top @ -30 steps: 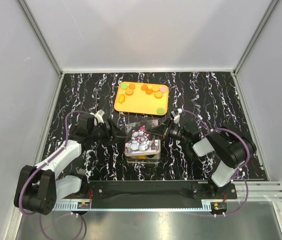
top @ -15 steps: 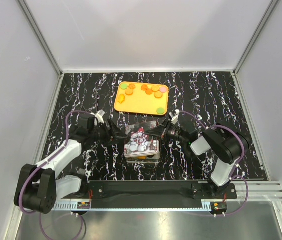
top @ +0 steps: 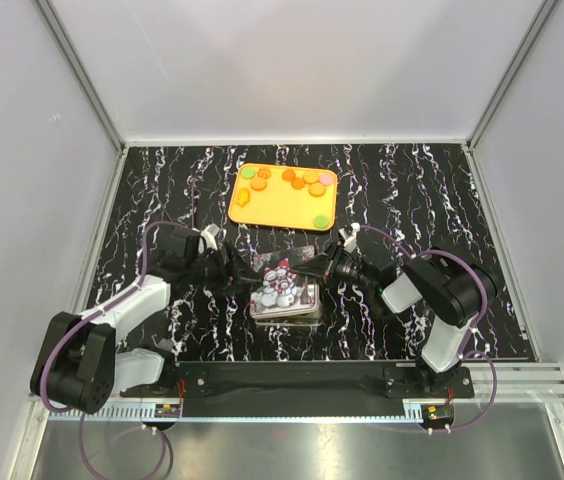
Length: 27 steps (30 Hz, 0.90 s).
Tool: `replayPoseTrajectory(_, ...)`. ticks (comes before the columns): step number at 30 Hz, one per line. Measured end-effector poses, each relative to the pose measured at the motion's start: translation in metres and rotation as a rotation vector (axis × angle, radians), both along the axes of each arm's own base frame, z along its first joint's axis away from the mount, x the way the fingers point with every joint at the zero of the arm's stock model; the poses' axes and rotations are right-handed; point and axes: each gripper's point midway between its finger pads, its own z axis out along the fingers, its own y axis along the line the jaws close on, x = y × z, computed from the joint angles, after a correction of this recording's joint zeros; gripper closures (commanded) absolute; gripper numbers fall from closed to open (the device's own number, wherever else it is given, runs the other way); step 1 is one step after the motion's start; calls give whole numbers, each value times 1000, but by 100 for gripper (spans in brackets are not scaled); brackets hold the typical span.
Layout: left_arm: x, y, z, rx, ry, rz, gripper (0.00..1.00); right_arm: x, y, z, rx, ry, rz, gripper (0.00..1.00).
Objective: Pack the cookies
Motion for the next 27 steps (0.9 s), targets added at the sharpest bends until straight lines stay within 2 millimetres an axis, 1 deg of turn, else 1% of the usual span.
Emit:
replayPoseTrajectory(1,0,-1,-1,2,1,-2,22,0,0,-1,-1,2,-1,98)
replayPoseTrajectory(10,-1,-10,-5,17,14,-32,22,-4,-3,-3,-5,-1,-1,86)
replayPoseTrajectory(16,3,-14,-1,24,3,-41,22,-5,-4,-5,-9,3,-2,79)
replayPoseTrajectory(24,6,-18,0,37,-3,-52,22,-8,-9,-10,-16,17,-10,76)
replayPoseTrajectory(27,5,-19,1,41,-4,-56,22,-8,-12,-13,-23,27,-17,73)
